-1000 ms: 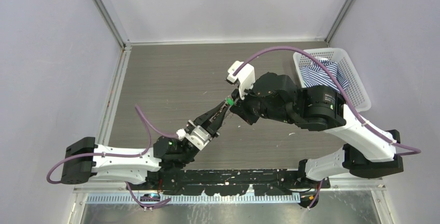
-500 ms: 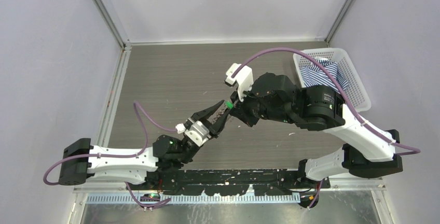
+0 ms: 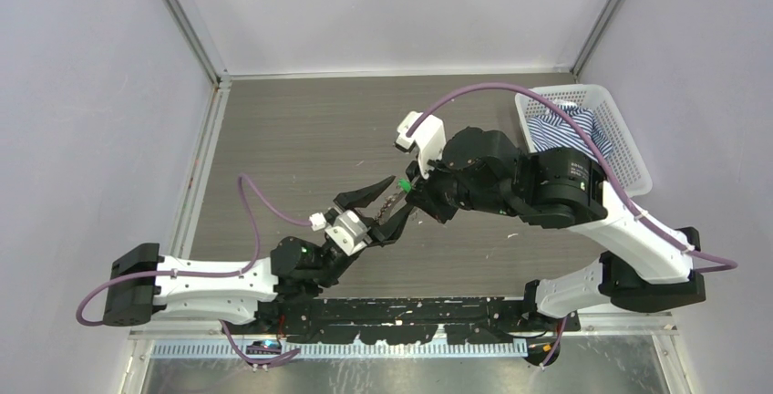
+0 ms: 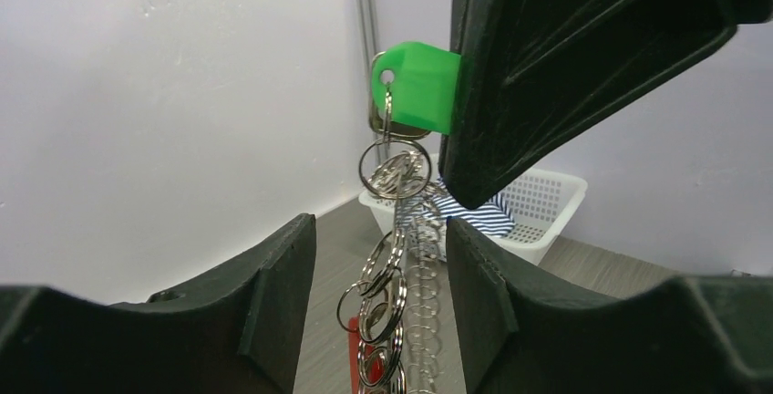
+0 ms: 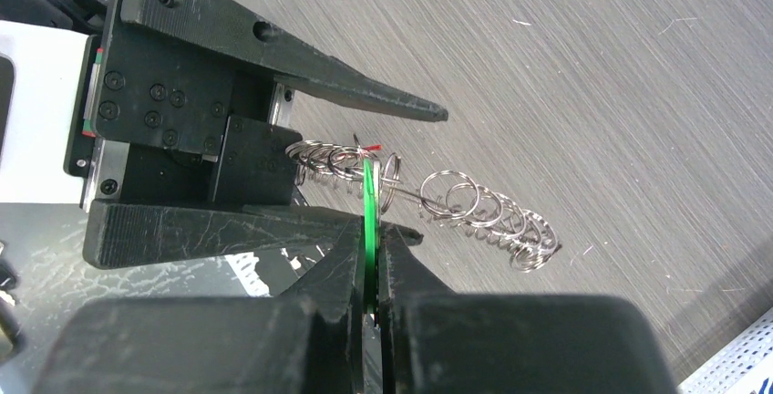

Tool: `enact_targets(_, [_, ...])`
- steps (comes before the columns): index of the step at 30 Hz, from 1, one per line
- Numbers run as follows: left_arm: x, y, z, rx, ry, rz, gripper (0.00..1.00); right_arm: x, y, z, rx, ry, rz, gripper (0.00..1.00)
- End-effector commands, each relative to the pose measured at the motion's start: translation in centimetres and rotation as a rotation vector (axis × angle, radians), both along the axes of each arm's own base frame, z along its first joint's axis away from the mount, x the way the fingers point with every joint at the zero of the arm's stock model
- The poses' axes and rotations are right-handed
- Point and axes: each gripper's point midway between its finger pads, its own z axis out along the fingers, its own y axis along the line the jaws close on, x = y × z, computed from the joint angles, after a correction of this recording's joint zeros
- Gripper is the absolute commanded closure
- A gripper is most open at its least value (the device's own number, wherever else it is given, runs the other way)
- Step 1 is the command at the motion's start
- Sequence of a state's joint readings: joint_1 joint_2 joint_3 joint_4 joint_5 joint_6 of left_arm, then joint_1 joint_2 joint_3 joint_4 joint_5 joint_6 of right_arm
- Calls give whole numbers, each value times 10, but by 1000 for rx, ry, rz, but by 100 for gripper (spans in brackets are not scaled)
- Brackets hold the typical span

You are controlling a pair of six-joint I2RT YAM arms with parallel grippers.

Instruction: Remove the keys from the keyring

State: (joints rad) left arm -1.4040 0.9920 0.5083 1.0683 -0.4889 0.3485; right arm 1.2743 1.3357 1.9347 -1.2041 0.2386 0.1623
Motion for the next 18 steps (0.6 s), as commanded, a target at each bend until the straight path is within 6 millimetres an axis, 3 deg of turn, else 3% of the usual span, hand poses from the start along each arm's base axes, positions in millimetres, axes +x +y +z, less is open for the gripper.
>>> enact_targets(1, [-9,10,42,-128,-45,-46,44,-1,3,23,71,-10,-4,99])
enact_targets(18, [-9,10,47,-107,-113,1,52,-15,10,15,36,79,36,99])
